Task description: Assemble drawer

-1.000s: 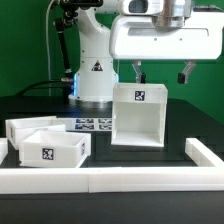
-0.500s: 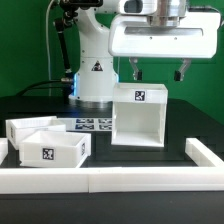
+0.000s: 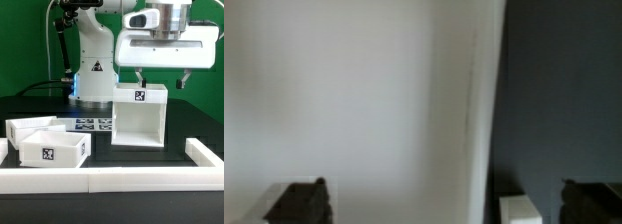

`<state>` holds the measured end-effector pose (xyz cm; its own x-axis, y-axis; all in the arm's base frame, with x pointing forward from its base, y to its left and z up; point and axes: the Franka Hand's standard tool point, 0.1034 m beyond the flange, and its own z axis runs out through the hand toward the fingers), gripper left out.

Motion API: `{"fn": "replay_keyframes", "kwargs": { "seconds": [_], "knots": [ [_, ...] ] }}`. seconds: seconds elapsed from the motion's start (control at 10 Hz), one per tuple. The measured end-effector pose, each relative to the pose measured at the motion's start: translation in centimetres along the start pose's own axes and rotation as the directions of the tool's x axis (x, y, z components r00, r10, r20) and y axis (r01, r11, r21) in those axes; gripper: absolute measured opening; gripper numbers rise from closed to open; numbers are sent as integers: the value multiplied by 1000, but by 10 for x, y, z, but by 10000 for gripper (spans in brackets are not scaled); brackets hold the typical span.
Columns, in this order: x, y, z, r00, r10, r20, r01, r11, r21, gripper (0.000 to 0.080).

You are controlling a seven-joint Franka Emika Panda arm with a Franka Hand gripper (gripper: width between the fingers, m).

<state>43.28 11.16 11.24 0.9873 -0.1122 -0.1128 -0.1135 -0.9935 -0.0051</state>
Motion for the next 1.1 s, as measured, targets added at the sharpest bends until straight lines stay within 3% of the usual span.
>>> {"fn": "replay_keyframes", "kwargs": {
  "seconds": [0.5,0.6,0.7,0.8,0.9,1.0,1.1],
  "knots": [
    [-11,-6,15,1000,-17,6,17,1000,0,650],
    [-10,-6,15,1000,-17,4,17,1000,1,534],
    [-10,-6,15,1000,-18,5,18,1000,0,534],
    [-10,-6,15,1000,-18,5,18,1000,0,266],
    [-10,-6,15,1000,-18,5,18,1000,0,266],
    [-10,-6,15,1000,-18,5,18,1000,0,64],
    [-10,-6,15,1000,-18,4,18,1000,1,37]
  ]
}}
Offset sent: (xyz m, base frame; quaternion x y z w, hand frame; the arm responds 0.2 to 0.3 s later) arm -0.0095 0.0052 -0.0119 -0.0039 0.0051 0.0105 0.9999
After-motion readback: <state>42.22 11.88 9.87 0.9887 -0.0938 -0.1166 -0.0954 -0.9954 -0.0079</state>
